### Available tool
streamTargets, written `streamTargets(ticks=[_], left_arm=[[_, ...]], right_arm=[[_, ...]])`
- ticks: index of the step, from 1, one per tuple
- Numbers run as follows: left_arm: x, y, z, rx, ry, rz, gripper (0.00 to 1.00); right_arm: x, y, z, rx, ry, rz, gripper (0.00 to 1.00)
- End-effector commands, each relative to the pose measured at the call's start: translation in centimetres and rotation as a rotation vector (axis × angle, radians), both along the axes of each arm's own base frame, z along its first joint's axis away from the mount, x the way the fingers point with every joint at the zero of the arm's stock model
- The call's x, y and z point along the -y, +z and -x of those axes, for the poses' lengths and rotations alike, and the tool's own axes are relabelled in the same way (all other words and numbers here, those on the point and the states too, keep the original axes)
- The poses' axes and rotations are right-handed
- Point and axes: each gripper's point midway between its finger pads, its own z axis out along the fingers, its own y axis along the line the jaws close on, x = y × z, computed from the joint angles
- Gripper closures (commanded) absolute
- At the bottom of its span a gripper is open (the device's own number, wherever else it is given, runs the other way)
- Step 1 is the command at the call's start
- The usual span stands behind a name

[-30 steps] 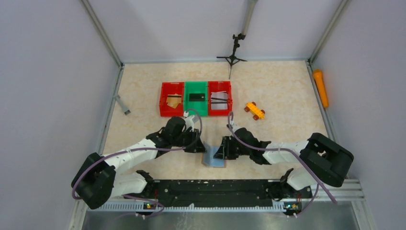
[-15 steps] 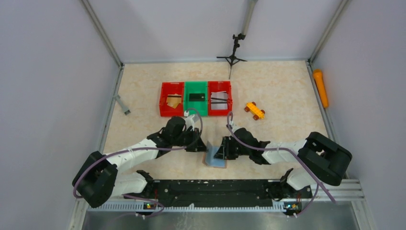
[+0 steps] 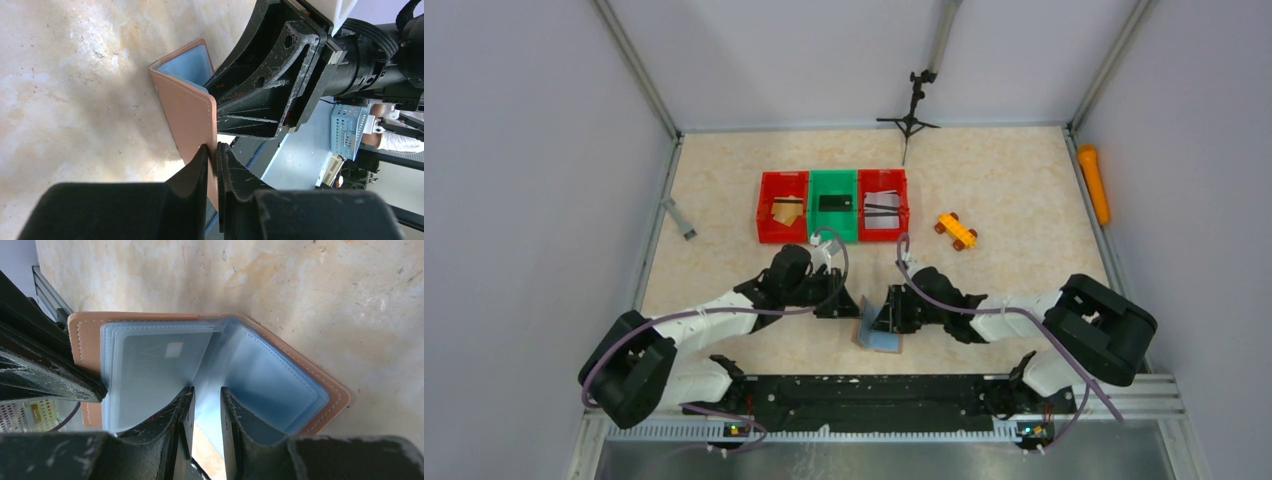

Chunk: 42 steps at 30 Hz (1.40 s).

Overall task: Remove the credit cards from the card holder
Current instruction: Remove the credit card from the card holder.

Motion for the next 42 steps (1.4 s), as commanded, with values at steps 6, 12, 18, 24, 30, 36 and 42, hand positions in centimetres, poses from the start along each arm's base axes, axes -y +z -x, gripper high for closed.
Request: streamTargets(ticks=[6,12,18,24,30,36,42], left_arm=[[0.8,0.7,-0.2,0.021,-0.024,0.046,0.87],[0.8,0.5,-0.2,0.019,-0.028,0.039,0.93],[-0.1,-0.4,-0.6,0.031,-0.003,-0.066,1.0],[-0.5,-1.3,-0.8,0.051,0.009,-0.16,1.0],[-0.6,-2.3,-0.9,0.06,0.011,-0.258,1.0],[-1.1,-2.7,-1.0,0.062,0.029,-0.283,1.0],[-1.0,-2.4,-1.1,0.067,0.032,-0.273,1.0]], right_arm=[[-0.7,0.1,-0.2,0.023,0.02,-0.001,0.73],[-0.4,0.0,-0.2,0.026,0.016,0.013,0.73],[1.5,-0.3,-0.6,0.068,-0.005,0.126,0.63],[2.5,1.4,-0.5,0.113,-0.021,0.107,0.51],[2.6,2.1,0.3,0.112,-0.023,0.039,0.4],[3.1,3.2,0.8,0.111,-0.041,-0.011,0.38],[3.9,5.2,0.6,0.15,-0.073,-0.033,0.14]])
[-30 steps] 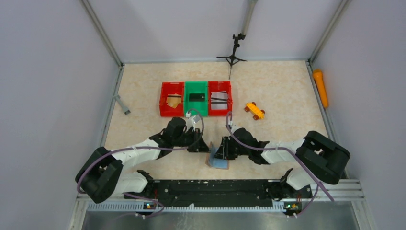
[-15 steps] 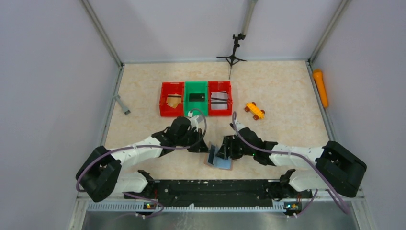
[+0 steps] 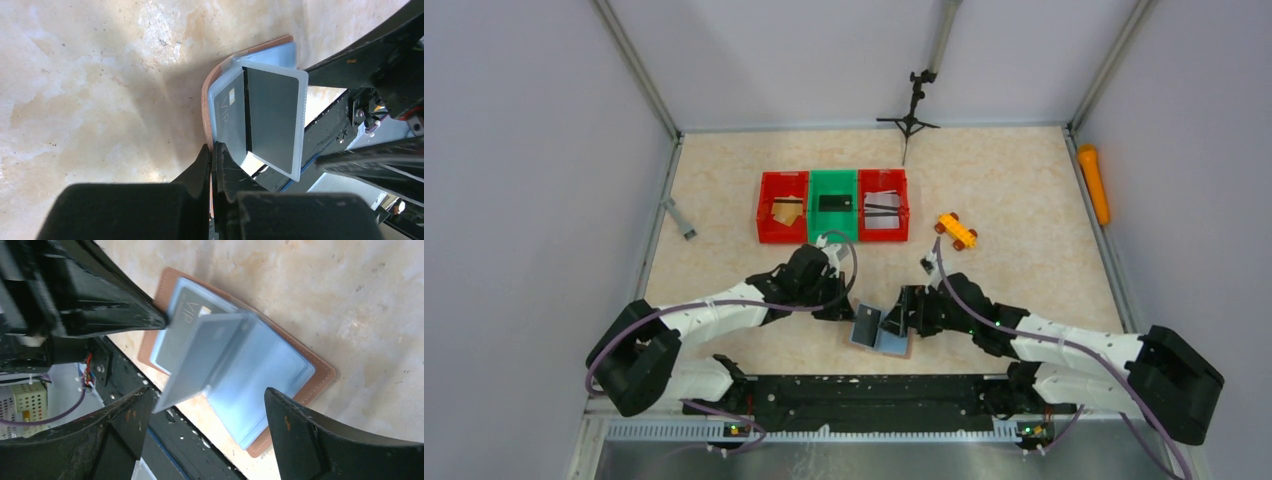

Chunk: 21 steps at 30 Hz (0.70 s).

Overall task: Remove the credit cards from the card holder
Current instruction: Remove the credit card from the card holder.

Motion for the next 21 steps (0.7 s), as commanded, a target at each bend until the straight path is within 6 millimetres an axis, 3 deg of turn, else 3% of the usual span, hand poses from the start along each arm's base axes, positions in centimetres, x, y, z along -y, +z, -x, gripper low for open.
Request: streamTargets(ticks=[1,6,11,14,16,21], left_arm=[[0.4,0.8,-0.5,0.037,-0.006,0.009,1.0],[0.7,1.1,-0.5,0.036,-0.009,0.036,1.0],[0.9,1.0,-0.4,0.032,-0.01,0.047,1.0],[1.0,0.9,-0.4,0.03,-0.01,0.055,1.0],[1.0,0.9,-0.3,0.024,-0.009,0.062,0.96],[1.2,0.5,0.2,0.003,-0.012,0.089,0.74]], right_arm=[[0.3,1.8,-0.3,0.042,-0.022,-0.033,0.13],[0.3,1.5,0.2,0.017,-0.013,-0.031,0.15],[0.4,0.3,0.2,-0.017,-0.022,-0.004,0.41],[0.6,-0.7,0.3,-0.037,-0.031,0.024,0.49],[1.0,-1.3,0.2,-0.041,-0.04,0.048,0.49],[1.5,-2.2,0.3,-0.045,-0.045,0.087,0.49]])
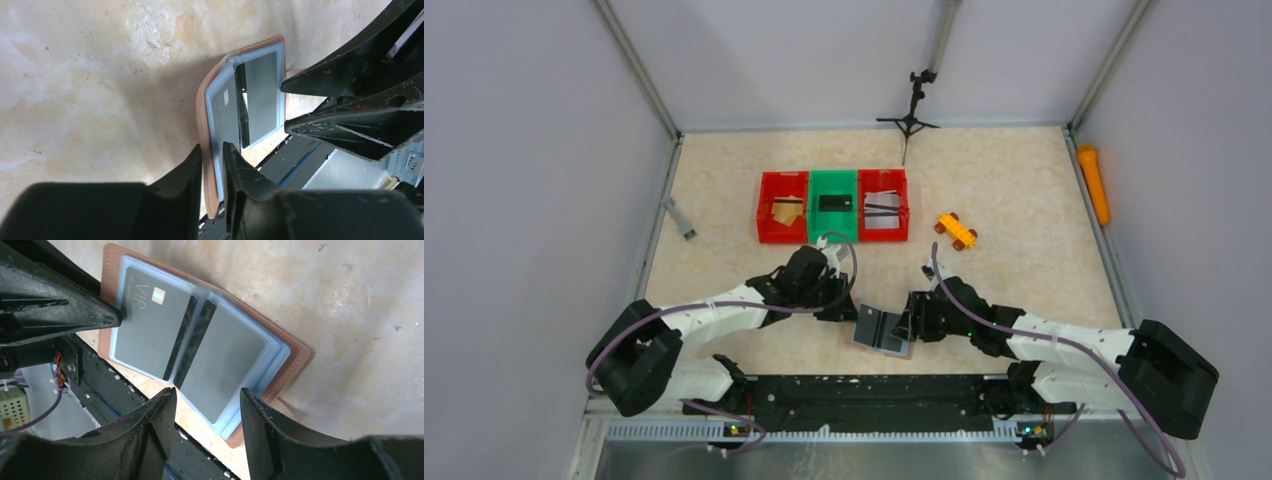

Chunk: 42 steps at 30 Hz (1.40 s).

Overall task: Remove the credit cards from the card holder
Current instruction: Remove the credit card from the card holder.

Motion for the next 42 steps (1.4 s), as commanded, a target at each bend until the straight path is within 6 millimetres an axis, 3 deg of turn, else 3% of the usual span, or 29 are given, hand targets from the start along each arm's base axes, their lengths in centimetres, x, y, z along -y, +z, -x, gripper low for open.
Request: streamTargets(ticks=[1,6,13,21,27,32,34,38,42], left_arm=[[1.0,0.4,0.1,0.013,-0.016,0.071,0.7],[1.8,0.8,0.3,0.021,-0.042,0.134,0.6],[2.8,0.4,0.9,-0.017,-0.077,0.197,0.59],[2.9,-1.2,1.0,-0.053,-0.076,0.183,0.81],[3.6,-0.1,1.2,-0.057,-0.089,0.259,0.99],[4.4,2.6,1.5,-0.067,-0.108,0.411,1.0],[4.4,2.4,1.4,-0.08,-0.106,0.4,1.0],[3.7,1.0,0.9,-0.073,-0.069,0.336,1.0],[3.2,2.1,0.1,-0.044,-0.026,0.374,1.0]], right_arm=[[0.2,-0.7,-0.3,0.004,-0.01,0.028,0.5],[0.1,-2.0,-0.1,-0.022,0.003,0.056,0.58],[0.3,-2.6,-0.2,-0.024,-0.001,0.075,0.62],[0.2,-2.7,-0.2,-0.025,0.009,0.081,0.64],[0.3,-2.4,-0.3,-0.014,0.02,0.103,0.59],[0.1,-1.3,-0.5,0.01,0.034,0.09,0.61],[0.4,-1.2,-0.7,0.016,0.027,0.112,0.6],[1.6,-1.0,-1.0,0.03,0.005,0.18,0.49],[2.3,0.7,-1.1,0.065,-0.016,0.172,0.39]])
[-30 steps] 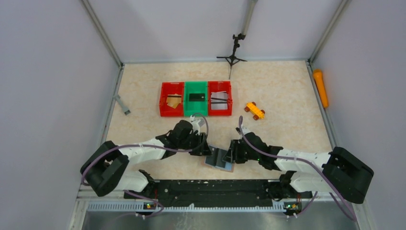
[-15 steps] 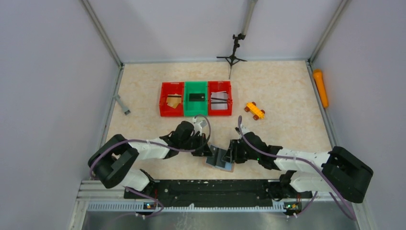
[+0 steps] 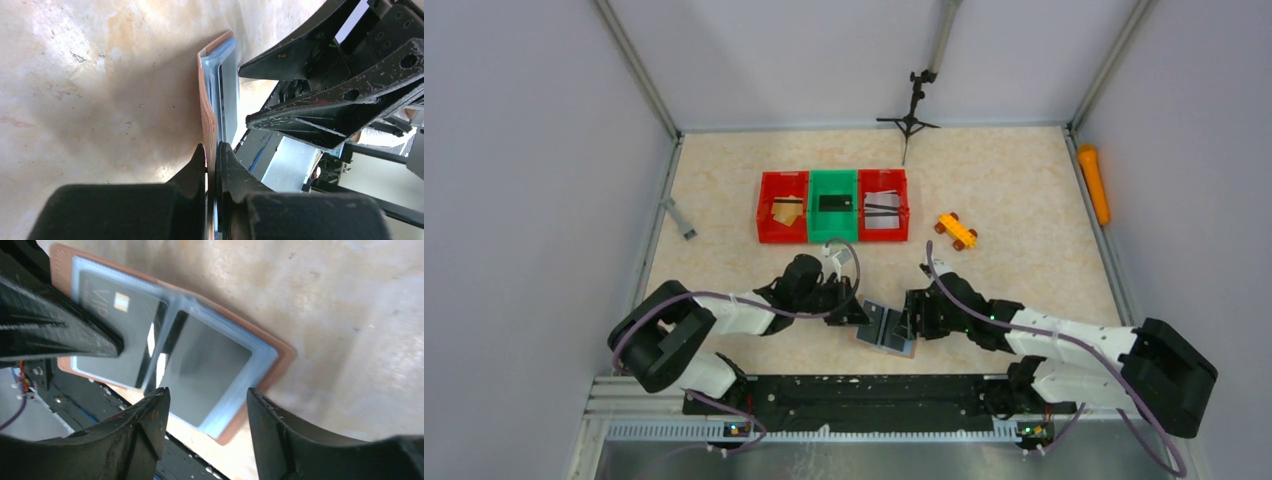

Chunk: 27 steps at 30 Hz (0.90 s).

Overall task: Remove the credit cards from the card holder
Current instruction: Remove the credit card from the card holder.

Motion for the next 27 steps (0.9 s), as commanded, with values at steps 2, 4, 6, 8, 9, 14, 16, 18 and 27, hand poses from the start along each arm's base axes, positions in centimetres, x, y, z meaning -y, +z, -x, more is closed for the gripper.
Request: streamTargets(ticks=[2,4,6,8,9,14,16,18,27], left_arm=[[0.0,3.3,-1.5,0.081,0.052,0.107,1.0],[-0.2,4.4,-1.8,0.094,0.077,0.133,1.0],[-0.5,5.8,-2.1,0.111,0.097,0.178,1.0],[-0.9,7.6,-2.4,0.143,0.126,0.222,1.0],[-1.1,8.3,-2.4,0.155,0.136,0.239,1.0],[-1.8,10.8,-2.5,0.179,0.167,0.284,1.0],[-2.1,11.6,-2.5,0.192,0.173,0.295,1.0],[-2.4,12.4,-2.5,0.204,0.184,0.31,1.0],[-2.5,14.3,-1.7,0.193,0.148,0.359,1.0]], right_arm=[[1.9,2.3,-0.8,0.076,-0.055,0.042,0.3],[2.3,3.1,-0.9,0.091,-0.082,0.02,0.22],[2.6,3.8,-1.0,0.094,-0.113,-0.009,0.12],[2.5,4.6,-0.9,0.093,-0.132,-0.059,0.04],[2.3,5.1,-0.8,0.095,-0.132,-0.098,0.03],[0.8,7.9,-0.4,0.092,-0.122,-0.309,0.01],[0.3,9.0,-0.3,0.096,-0.122,-0.382,0.01],[0.2,9.5,-0.3,0.094,-0.134,-0.425,0.01],[0.5,13.7,-0.4,0.189,-0.168,-0.692,0.23]])
